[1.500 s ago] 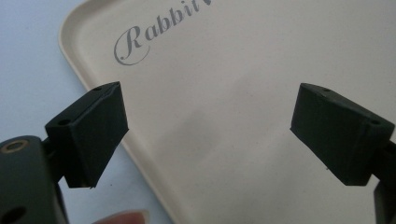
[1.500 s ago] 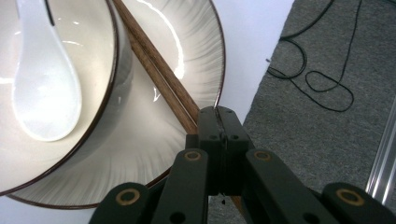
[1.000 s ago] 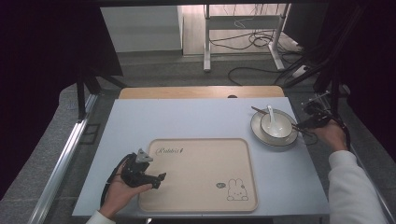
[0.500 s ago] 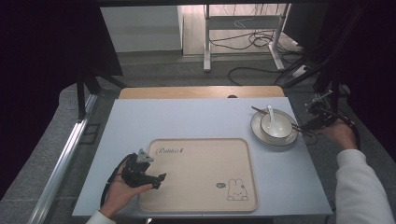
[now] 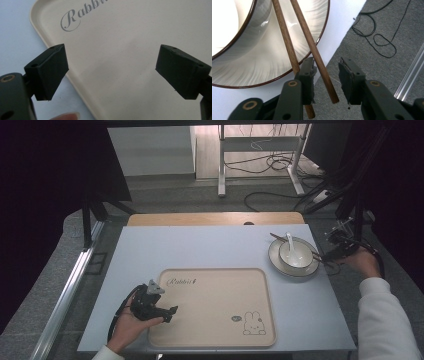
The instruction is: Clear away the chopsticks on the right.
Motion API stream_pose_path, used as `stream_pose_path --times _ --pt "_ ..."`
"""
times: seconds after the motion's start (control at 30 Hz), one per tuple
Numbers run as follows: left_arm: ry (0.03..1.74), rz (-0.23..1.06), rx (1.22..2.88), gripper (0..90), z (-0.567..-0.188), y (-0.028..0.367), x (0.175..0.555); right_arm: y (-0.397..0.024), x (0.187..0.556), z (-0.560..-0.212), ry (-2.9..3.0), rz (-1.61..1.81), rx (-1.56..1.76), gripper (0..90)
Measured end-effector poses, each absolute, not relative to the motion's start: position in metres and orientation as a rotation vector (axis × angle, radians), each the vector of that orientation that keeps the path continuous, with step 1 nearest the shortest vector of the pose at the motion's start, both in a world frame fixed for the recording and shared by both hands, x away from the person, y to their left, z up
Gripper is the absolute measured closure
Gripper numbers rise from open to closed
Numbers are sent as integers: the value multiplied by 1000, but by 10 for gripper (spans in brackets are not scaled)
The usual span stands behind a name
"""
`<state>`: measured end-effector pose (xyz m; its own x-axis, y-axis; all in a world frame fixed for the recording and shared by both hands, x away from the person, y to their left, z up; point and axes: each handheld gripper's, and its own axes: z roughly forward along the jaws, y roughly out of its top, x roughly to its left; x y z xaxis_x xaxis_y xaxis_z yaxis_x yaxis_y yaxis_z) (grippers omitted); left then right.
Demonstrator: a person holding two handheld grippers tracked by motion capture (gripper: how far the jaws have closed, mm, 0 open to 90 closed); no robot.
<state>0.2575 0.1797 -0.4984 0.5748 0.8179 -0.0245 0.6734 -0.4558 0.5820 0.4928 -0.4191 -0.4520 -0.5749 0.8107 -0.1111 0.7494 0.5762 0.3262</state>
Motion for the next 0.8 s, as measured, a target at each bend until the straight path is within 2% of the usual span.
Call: stream_pose_path --times 0.3,0.63,0.8 --pt "1194 346 2265 109 -500 180 258 -416 494 -459 2603 343 1223 751" --pt "1196 345 2265 108 -500 181 258 -416 491 -459 2625 365 1150 822" --pt "1195 345 2267 109 -500 181 258 -417 490 -457 2630 382 1133 827"
